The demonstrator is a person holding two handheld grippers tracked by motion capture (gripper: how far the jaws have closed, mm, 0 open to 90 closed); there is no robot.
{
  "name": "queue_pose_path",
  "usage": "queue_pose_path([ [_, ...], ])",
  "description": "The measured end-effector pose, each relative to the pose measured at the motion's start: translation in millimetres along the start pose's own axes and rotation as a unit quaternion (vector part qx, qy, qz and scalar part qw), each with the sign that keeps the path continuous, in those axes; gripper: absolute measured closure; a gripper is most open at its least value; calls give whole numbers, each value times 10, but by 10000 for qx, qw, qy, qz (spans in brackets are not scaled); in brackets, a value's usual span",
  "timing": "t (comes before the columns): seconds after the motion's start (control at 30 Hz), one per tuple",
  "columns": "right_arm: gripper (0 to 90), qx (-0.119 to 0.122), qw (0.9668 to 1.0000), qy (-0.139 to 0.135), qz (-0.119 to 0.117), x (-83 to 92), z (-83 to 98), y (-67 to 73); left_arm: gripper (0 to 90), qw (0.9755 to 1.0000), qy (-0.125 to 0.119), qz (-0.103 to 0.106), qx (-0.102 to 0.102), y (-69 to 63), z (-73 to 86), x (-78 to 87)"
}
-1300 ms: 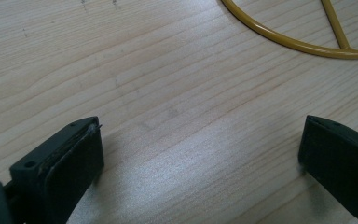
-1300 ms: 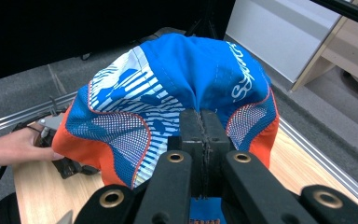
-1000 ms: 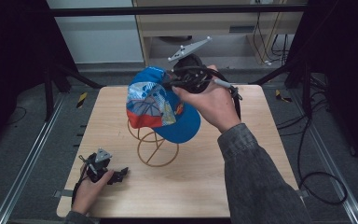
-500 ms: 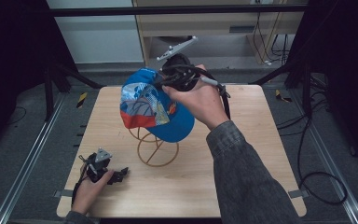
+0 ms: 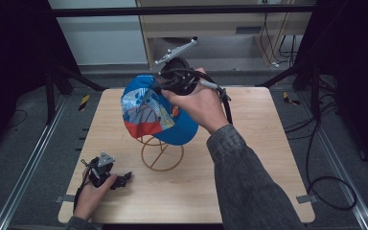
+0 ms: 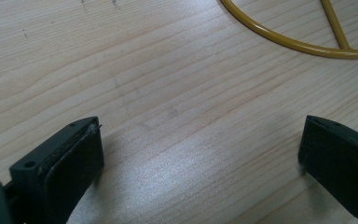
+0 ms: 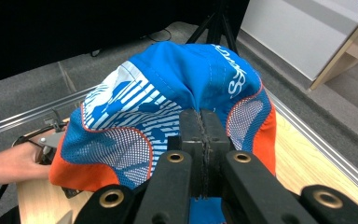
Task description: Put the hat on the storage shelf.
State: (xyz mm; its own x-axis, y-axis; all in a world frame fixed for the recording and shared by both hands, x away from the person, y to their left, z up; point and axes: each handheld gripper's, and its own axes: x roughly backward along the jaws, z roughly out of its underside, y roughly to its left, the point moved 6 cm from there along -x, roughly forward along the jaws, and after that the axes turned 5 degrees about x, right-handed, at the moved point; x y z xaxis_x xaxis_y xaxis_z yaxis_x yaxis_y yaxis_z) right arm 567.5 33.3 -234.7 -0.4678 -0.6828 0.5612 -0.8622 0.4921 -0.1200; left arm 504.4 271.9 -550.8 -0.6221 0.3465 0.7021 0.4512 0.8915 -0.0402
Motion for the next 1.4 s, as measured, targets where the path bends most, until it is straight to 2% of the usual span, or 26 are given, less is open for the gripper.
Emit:
queue_pose_path([
  [0.57, 900, 53, 9999, 71, -100, -111, -31, 77, 0, 10000, -1, 2, -2, 0, 0, 0],
  [0.87, 900, 127, 9996, 199, -132, -192, -15, 110, 0, 10000, -1, 3, -1, 0, 0, 0],
  [1.17, 900, 104, 9989, 424, -169, -313, 103, 114, 0, 10000, 0, 3, -2, 0, 0, 0],
  [1.4, 900, 65, 9987, 464, -194, -355, 159, 102, 0, 10000, 0, 3, -1, 0, 0, 0],
])
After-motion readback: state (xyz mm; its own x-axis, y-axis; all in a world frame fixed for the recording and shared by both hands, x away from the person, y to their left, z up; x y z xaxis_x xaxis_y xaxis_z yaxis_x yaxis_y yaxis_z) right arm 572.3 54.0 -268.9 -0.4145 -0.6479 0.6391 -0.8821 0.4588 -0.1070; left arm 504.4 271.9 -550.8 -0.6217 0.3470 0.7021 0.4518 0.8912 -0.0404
